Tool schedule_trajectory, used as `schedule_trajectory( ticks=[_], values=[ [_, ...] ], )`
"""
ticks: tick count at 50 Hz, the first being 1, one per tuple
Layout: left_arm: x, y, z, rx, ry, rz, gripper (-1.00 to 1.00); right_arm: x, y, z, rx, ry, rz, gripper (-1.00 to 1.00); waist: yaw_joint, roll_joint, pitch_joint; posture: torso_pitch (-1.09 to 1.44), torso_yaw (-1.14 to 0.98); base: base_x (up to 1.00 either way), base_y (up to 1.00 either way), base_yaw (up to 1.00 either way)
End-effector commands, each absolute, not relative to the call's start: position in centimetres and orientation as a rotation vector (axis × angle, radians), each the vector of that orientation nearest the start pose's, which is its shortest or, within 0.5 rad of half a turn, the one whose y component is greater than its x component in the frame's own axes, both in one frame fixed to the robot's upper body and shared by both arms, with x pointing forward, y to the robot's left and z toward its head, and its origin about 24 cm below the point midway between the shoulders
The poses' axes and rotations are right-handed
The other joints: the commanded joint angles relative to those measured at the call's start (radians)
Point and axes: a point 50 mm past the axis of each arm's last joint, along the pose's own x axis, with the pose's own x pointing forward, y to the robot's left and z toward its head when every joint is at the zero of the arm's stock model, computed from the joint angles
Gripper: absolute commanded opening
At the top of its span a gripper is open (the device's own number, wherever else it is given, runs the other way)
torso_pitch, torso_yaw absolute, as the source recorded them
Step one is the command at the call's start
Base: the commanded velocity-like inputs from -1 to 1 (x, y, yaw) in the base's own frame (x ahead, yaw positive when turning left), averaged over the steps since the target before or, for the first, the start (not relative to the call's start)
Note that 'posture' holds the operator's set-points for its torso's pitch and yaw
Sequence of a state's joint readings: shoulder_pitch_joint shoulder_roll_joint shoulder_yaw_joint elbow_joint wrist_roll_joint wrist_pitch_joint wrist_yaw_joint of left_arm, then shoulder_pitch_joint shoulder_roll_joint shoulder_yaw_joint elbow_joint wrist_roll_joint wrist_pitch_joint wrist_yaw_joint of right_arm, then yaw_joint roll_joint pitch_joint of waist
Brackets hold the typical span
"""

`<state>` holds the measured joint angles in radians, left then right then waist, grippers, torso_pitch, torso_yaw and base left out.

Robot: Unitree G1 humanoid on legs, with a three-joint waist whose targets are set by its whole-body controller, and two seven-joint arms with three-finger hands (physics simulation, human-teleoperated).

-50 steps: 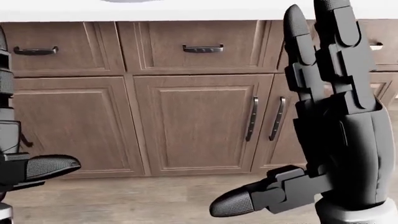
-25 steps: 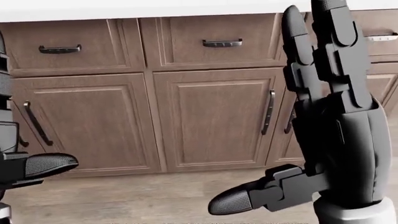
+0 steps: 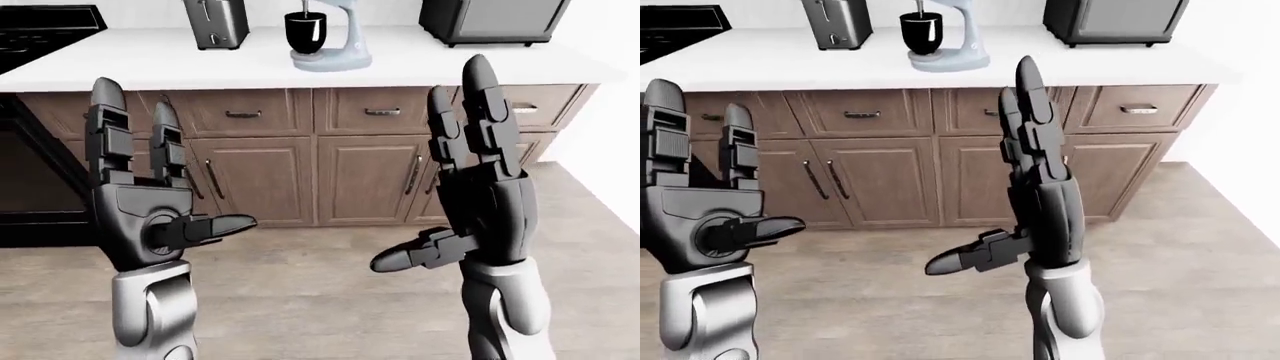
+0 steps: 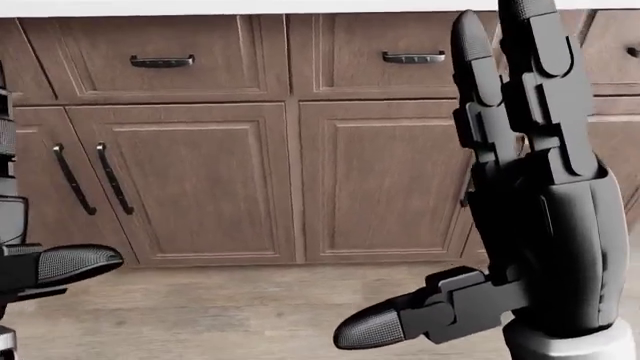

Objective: Open the stand mixer head.

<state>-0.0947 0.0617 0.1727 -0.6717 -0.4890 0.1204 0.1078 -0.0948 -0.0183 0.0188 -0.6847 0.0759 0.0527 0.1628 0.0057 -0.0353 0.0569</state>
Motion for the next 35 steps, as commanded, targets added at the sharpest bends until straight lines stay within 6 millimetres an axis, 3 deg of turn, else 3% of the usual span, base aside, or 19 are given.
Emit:
schedule_trajectory(
  ticks=[1, 2, 3, 4, 5, 6, 7, 8, 9, 11, 12, 13, 15, 30, 31, 32, 33, 34, 35],
  values=[
    [21.38, 17.79, 21.40, -0.388, -0.718, -0.025, 0.97, 20.87, -13.44, 21.69, 0.006, -0.792, 0.219, 1.00, 0.005, 0.001, -0.012, 0.00, 0.00, 0.00, 0.00, 0.00],
    [21.37, 17.81, 21.39, -0.388, -0.717, -0.025, 0.97, 20.85, -13.42, 21.67, 0.003, -0.793, 0.221, 1.00, 0.009, -0.008, -0.017, 0.00, 0.00, 0.00, 0.00, 0.00],
    [21.38, 17.81, 21.39, -0.387, -0.717, -0.024, 0.97, 20.85, -13.40, 21.64, 0.002, -0.789, 0.222, 1.00, 0.006, -0.002, -0.031, 0.00, 0.00, 0.00, 0.11, 0.00],
    [21.39, 17.83, 21.43, -0.388, -0.717, -0.024, 0.97, 20.87, -13.39, 21.63, -0.001, -0.788, 0.220, 1.00, -0.007, -0.006, 0.004, 0.00, 0.00, -0.48, 0.95, 0.00],
    [21.43, 17.85, 21.42, -0.389, -0.717, -0.023, 0.98, 20.89, -13.37, 21.62, -0.001, -0.787, 0.221, 1.00, -0.014, -0.065, -0.034, 0.00, 0.00, -0.48, 0.95, 0.00],
    [21.41, 17.84, 21.42, -0.388, -0.717, -0.024, 0.98, 20.87, -13.31, 21.60, -0.002, -0.786, 0.228, 1.00, -0.019, -0.081, -0.032, 0.00, 0.00, -0.15, 0.43, 0.00],
    [21.41, 17.85, 21.42, -0.388, -0.717, -0.024, 0.98, 20.90, -13.34, 21.61, 0.003, -0.785, 0.224, 1.00, -0.018, -0.060, -0.025, 0.00, 0.00, 0.00, 0.00, 0.00],
    [21.45, 17.89, 21.38, -0.388, -0.716, -0.021, 0.98, 20.92, -13.32, 21.57, -0.004, -0.788, 0.225, 1.00, -0.012, -0.028, -0.032, 0.00, 0.00, 0.00, 0.00, 0.00],
    [21.47, 17.90, 21.36, -0.389, -0.716, -0.021, 0.98, 20.91, -13.31, 21.60, -0.001, -0.788, 0.225, 1.00, -0.013, -0.014, -0.043, 0.00, 0.00, 0.00, 0.00, 0.00],
    [21.45, 17.90, 21.37, -0.390, -0.716, -0.020, 0.98, 20.89, -13.28, 21.57, -0.001, -0.787, 0.227, 1.00, -0.020, 0.044, -0.034, 0.00, 0.00, 0.00, 0.00, 0.00],
    [21.43, 17.90, 21.27, -0.388, -0.714, -0.020, 0.98, 20.93, -13.31, 21.51, -0.003, -0.783, 0.223, 1.00, -0.030, 0.050, -0.038, 0.00, 0.00, 0.00, 0.00, 0.00],
    [21.41, 17.89, 21.26, -0.388, -0.715, -0.021, 0.97, 20.94, -13.32, 21.48, -0.003, -0.782, 0.223, 1.00, -0.017, 0.030, -0.027, 0.00, 0.00, 0.00, 0.00, 0.00],
    [21.43, 17.90, 21.22, -0.388, -0.713, -0.020, 0.98, 20.86, -13.18, 21.31, 0.000, -0.773, 0.243, 1.00, -0.015, 0.035, -0.038, 0.00, 0.00, 0.00, 0.00, 0.00],
    [21.40, 17.94, 21.12, -0.390, -0.710, -0.019, 0.98, 20.74, -13.26, 21.42, 0.014, -0.774, 0.238, 1.00, -0.001, 0.032, -0.042, 0.00, 0.00, 0.00, 0.00, 0.00],
    [21.36, 17.93, 21.12, -0.389, -0.710, -0.020, 0.97, 20.65, -13.24, 21.48, 0.014, -0.779, 0.244, 1.00, -0.003, 0.038, -0.062, 0.00, 0.00, 0.20, 0.00, 0.00],
    [21.35, 17.92, 21.12, -0.389, -0.710, -0.020, 0.97, 20.61, -13.24, 21.52, 0.012, -0.784, 0.244, 1.00, -0.002, 0.038, -0.024, 0.00, 0.00, 0.69, -0.11, 0.00],
    [21.34, 17.93, 21.12, -0.391, -0.711, -0.019, 0.97, 20.65, -13.18, 21.47, 0.005, -0.780, 0.248, 1.00, 0.000, 0.039, 0.033, 0.00, 0.00, 1.00, -0.12, 0.00],
    [21.35, 17.92, 21.10, -0.391, -0.710, -0.019, 0.98, 20.62, -13.15, 21.47, 0.003, -0.782, 0.249, 1.00, 0.001, 0.036, 0.054, 0.00, 0.00, 1.00, -0.12, 0.00],
    [21.34, 17.92, 21.07, -0.390, -0.709, -0.020, 0.98, 20.66, -13.10, 21.37, -0.005, -0.777, 0.246, 1.00, 0.007, 0.036, 0.046, 0.00, 0.00, 1.00, -0.11, 0.00]
  ],
)
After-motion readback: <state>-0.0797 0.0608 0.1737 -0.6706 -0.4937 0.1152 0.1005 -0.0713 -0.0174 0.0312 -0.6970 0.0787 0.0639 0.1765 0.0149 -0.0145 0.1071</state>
